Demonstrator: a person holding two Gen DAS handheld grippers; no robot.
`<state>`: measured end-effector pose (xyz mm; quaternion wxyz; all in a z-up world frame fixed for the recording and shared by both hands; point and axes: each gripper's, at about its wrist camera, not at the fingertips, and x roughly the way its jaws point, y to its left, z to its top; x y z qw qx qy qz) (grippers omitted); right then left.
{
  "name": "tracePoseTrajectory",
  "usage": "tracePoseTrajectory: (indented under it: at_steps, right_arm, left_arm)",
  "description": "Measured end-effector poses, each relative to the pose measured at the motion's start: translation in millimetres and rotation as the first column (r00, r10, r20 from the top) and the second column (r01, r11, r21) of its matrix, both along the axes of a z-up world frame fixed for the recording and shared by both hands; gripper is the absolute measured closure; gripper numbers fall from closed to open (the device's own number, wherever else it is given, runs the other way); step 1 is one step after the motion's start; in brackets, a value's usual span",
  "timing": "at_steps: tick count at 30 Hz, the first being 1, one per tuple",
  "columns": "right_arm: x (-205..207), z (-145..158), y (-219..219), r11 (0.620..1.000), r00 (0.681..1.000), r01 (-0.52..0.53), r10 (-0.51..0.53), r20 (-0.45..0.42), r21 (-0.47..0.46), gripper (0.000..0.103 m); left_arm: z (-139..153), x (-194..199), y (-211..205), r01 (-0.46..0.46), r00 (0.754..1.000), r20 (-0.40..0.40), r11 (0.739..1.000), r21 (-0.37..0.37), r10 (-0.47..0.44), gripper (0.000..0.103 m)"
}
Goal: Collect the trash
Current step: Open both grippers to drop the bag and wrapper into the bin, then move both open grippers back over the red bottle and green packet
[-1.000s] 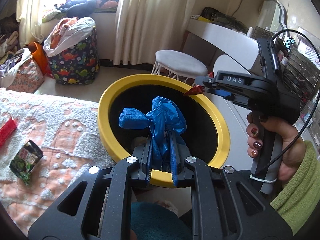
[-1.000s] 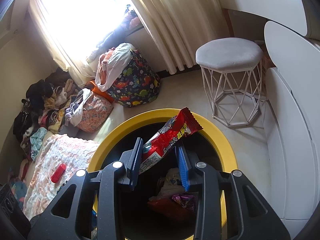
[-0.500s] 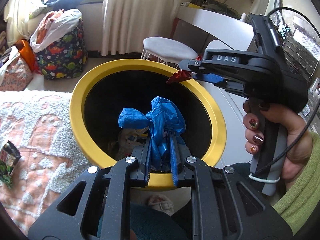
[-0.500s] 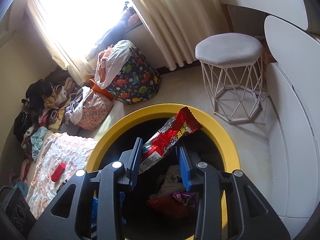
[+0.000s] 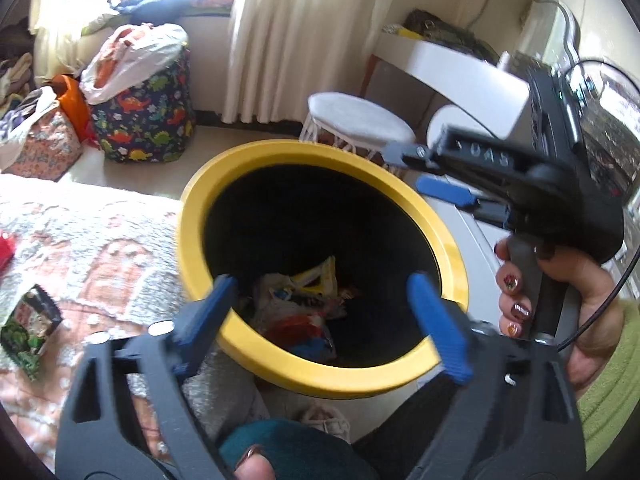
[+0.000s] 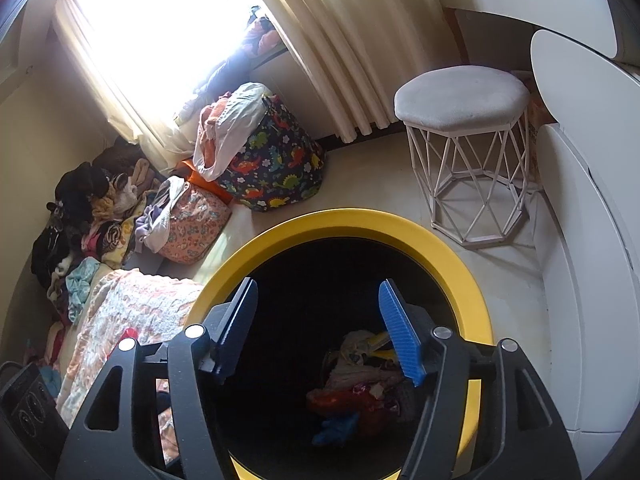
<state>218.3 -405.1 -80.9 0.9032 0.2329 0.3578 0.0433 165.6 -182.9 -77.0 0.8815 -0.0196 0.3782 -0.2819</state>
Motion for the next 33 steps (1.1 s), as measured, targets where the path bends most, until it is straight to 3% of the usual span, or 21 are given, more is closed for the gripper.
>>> tracePoseTrajectory:
  at_steps: [10, 33]
  right_arm:
    - [2, 13, 16, 0.998, 0.998, -0.051, 0.052, 0.039, -0.035, 0.031]
    - [-2, 34, 77, 0.974, 0.973, -0.206, 0.214, 0.085, -0.1, 0.03]
  left_arm:
    - [12, 0, 36, -0.126, 0.991, 0.032, 0.992, -0.026, 0.127, 0.011]
    - [31, -4, 107, -0.291, 0.953, 0.06, 0.954, -0.073, 0.296, 0.011]
